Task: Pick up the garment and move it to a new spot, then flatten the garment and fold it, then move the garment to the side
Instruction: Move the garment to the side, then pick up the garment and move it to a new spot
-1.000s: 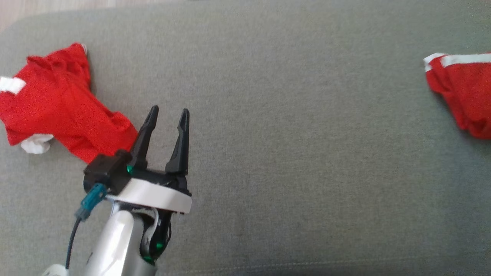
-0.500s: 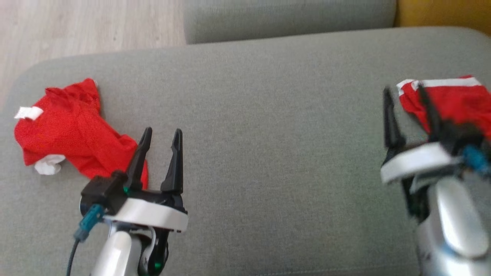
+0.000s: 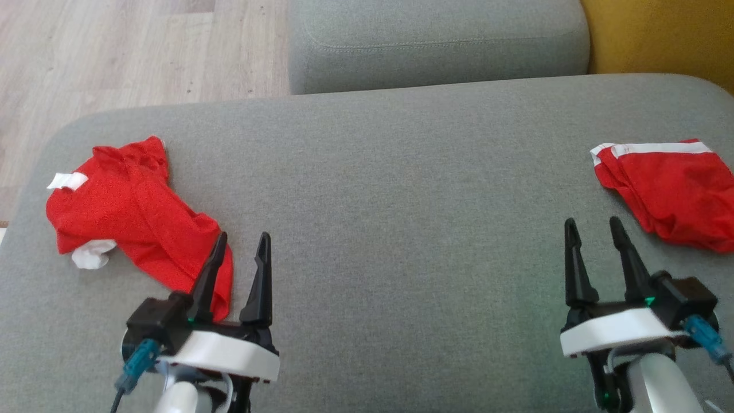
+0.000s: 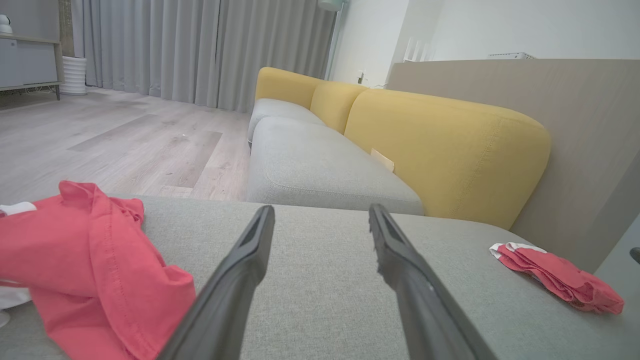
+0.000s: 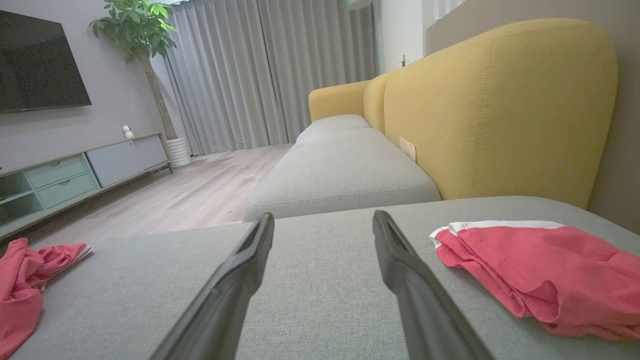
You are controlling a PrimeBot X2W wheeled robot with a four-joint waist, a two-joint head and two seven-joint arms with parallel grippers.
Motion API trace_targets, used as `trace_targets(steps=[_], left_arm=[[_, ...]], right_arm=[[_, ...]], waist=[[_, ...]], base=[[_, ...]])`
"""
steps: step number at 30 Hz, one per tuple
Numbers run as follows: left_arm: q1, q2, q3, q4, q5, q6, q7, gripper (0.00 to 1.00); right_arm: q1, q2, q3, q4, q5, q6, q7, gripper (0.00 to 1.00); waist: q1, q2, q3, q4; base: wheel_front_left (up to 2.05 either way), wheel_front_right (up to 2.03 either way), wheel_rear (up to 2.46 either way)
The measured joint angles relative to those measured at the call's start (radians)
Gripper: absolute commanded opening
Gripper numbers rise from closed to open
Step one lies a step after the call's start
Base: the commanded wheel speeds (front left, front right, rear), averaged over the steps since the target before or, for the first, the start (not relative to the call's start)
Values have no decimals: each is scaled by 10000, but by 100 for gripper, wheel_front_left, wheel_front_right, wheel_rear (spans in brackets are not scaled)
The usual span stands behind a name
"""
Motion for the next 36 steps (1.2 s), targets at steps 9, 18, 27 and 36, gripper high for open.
trace_targets(steps=[9,18,27,36], left_arm=[[123,4,2,-4,-2,84,0,100],[120,4,6,-17,-2,96,0,100],[119,4,6,-15,-4,171,0,100],[104,4,2,50,-4,171,0,100]], right_arm=[[222,23,90,-453,65,0,-27,100],[224,23,67,-577,155,0,-27,100],[225,23,52,-606,236,0,-27,100],[232,23,276,-311,234,0,-27,100]], waist=[[0,0,-68,0],[0,0,-58,-25],[0,0,-67,-23],[0,0,-86,308]], base=[[0,0,0],[0,0,0],[0,0,0],[0,0,0]])
